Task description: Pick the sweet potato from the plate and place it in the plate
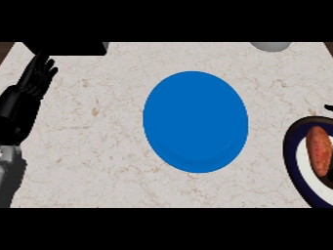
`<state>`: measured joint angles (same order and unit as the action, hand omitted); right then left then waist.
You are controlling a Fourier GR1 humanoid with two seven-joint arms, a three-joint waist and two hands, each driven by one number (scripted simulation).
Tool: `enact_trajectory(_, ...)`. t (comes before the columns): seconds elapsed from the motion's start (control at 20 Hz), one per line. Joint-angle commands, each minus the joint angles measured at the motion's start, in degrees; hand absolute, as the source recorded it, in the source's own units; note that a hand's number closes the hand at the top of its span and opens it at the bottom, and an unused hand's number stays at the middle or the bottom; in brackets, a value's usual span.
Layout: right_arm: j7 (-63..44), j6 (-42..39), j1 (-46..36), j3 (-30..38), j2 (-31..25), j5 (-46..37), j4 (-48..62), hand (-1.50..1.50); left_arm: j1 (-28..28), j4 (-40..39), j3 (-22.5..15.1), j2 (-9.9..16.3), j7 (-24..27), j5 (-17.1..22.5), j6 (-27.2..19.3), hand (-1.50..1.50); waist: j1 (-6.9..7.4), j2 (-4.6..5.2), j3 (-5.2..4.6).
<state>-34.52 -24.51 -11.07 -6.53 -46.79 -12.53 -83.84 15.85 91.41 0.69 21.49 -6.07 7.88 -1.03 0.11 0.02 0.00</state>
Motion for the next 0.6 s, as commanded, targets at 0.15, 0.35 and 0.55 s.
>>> enact_trajectory(0.15,3.0,-1.4,-1.4,1.1,6.4,-6.6,6.4,-1.50,0.2,0.8,1.3,-1.2,-1.0,-1.7,2.3,0.00,-0.02,0.00,0.01)
enact_trajectory(0.35,7.4,-2.9,-2.3,2.4,7.4,-9.9,10.7,-1.50,1.3,-0.6,2.9,-2.1,-1.0,-1.9,3.2,0.00,-0.07,0.00,0.00)
enact_trajectory(0.55,6.1,-1.9,-0.1,1.9,10.1,-12.7,10.3,-1.50,-0.7,2.9,3.8,-1.9,-2.6,-2.0,4.0,0.00,-0.10,-0.06,0.00)
